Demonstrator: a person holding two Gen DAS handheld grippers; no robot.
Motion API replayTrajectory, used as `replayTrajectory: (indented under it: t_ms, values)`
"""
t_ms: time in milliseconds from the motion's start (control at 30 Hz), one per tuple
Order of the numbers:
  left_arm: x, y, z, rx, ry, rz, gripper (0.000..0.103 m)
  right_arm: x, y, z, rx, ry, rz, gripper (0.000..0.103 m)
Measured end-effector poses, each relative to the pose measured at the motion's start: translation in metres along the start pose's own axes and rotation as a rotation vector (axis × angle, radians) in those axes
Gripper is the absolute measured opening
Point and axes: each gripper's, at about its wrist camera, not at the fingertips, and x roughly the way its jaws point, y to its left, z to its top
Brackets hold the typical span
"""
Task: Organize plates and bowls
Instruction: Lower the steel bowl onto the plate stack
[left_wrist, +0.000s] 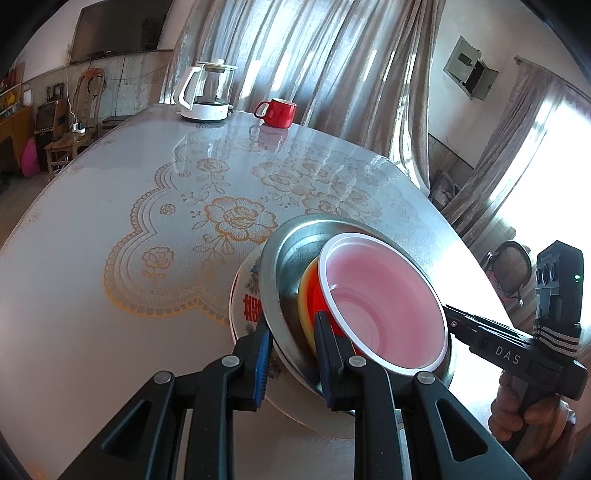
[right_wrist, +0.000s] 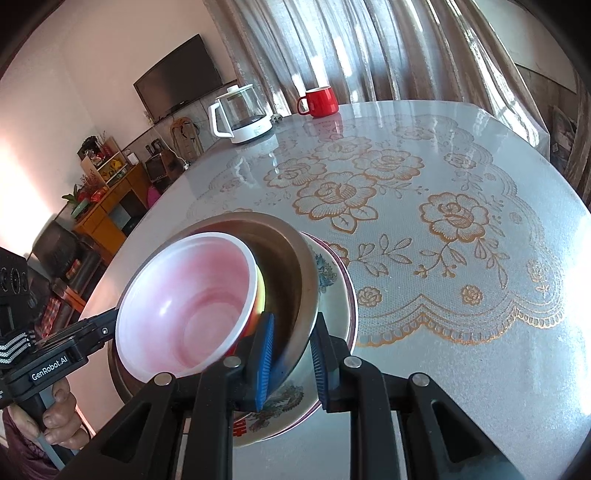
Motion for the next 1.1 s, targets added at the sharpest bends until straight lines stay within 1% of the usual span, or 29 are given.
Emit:
replayTrajectory:
  t_ms: [400,600,667,733,800,1100]
  values:
    - [0.000,0.002,-0.002,0.003,0.006,0.017,0.021,0.000,0.003,0.000,0.002,0.001,0.004,0.019]
    - [0.000,0.002,-0.002,-0.002,0.006,0.017,0.021,-0.002,0.001,0.000,0.020,0.003,0.017,0.021]
    - [0.000,0.002,-0.002,-0.002,0.006,0.017,0.022,-0.004,0.000,0.000,0.024,-0.003,0.018,0.022]
    - [0.000,0.003,-0.002,-0.004,0.005,0.014,0.022,-0.008,-0.002,-0.001,0.034,-0.011,0.024,0.025]
    - [-0.002,0.004,-0.003,-0.006,0.000,0.013,0.022,-0.013,-0.002,-0.001,0.035,-0.019,0.031,0.027]
    - [-0.014,0.006,-0.010,0.002,-0.022,-0.015,0.024,-0.035,-0.002,-0.010,0.019,-0.032,0.039,0.027]
